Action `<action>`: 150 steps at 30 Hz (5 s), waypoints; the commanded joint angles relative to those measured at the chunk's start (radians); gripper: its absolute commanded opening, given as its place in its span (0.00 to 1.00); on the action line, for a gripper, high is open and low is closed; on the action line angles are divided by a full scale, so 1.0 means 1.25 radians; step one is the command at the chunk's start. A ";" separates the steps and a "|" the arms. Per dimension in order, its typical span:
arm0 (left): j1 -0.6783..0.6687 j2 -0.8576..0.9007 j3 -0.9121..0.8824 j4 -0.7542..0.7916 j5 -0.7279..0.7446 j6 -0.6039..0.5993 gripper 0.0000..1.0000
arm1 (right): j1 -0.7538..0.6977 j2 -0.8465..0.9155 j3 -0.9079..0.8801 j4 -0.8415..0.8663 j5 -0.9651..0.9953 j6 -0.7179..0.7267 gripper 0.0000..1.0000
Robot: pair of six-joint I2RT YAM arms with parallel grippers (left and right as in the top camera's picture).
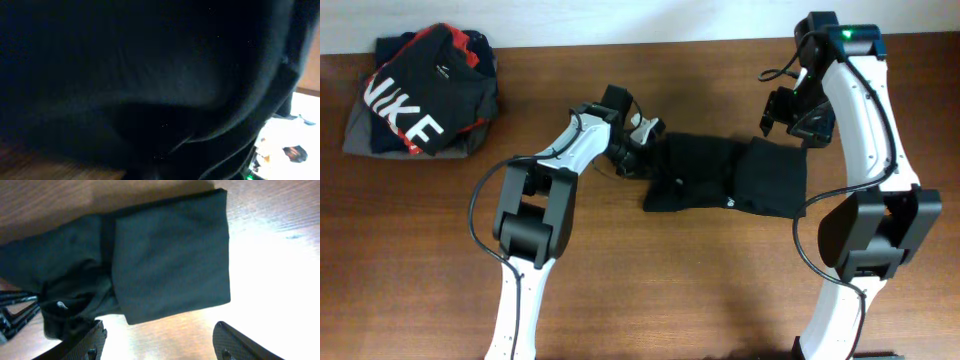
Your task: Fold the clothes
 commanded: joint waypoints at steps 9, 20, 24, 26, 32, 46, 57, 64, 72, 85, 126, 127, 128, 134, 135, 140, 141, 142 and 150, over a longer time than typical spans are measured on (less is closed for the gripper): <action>0.049 0.060 0.035 -0.099 -0.185 0.005 0.00 | -0.001 -0.015 0.006 -0.024 0.061 -0.015 0.73; 0.192 0.060 0.200 -0.298 -0.332 0.062 0.00 | -0.001 -0.015 0.006 -0.024 0.066 -0.014 0.73; 0.241 0.060 0.282 -0.390 -0.374 0.097 0.00 | 0.000 -0.010 0.006 -0.021 0.066 -0.014 0.72; 0.256 0.060 0.329 -0.430 -0.400 0.097 0.00 | 0.000 0.000 0.003 -0.021 0.065 -0.014 0.72; 0.272 0.060 0.477 -0.537 -0.414 0.131 0.00 | 0.017 0.010 -0.076 0.045 0.020 -0.014 0.61; 0.222 0.060 0.660 -0.679 -0.424 0.151 0.00 | 0.199 0.010 -0.364 0.374 -0.100 0.049 0.51; 0.161 0.060 0.681 -0.679 -0.423 0.152 0.00 | 0.251 0.016 -0.409 0.491 -0.167 0.080 0.50; 0.109 0.060 0.681 -0.678 -0.459 0.167 0.00 | 0.256 0.047 -0.409 0.508 -0.171 0.095 0.49; 0.057 0.059 0.706 -0.678 -0.533 0.167 0.00 | 0.257 0.097 -0.409 0.523 -0.200 0.098 0.48; -0.021 0.059 0.764 -0.619 -0.534 0.167 0.01 | 0.257 0.114 -0.409 0.530 -0.209 0.101 0.48; -0.066 0.088 0.845 -0.599 -0.452 0.203 0.22 | 0.031 0.003 -0.219 0.253 -0.246 -0.016 0.65; -0.066 0.079 0.863 -0.601 -0.452 0.203 0.24 | 0.031 -0.008 -0.212 0.251 -0.267 -0.033 0.69; -0.066 0.071 0.879 -0.602 -0.453 0.202 0.26 | 0.031 -0.015 -0.208 0.251 -0.290 -0.050 0.72; -0.029 0.013 0.947 -0.597 -0.598 0.085 0.50 | 0.074 -0.045 -0.185 0.266 -0.428 -0.116 0.83; -0.013 0.007 0.952 -0.597 -0.619 0.070 0.60 | 0.081 -0.045 -0.183 0.273 -0.427 -0.116 0.84; 0.093 -0.001 0.956 -0.631 -0.617 0.033 0.96 | 0.143 -0.045 -0.183 0.363 -0.427 -0.103 0.87; 0.115 0.000 0.954 -0.642 -0.610 0.031 0.99 | 0.156 -0.045 -0.183 0.385 -0.426 -0.100 0.88; 0.138 0.001 0.953 -0.655 -0.602 0.031 0.99 | 0.171 -0.045 -0.183 0.407 -0.424 -0.100 0.89; 0.235 0.003 0.944 -0.678 -0.602 0.031 0.99 | 0.247 -0.020 -0.184 0.441 -0.300 -0.026 0.91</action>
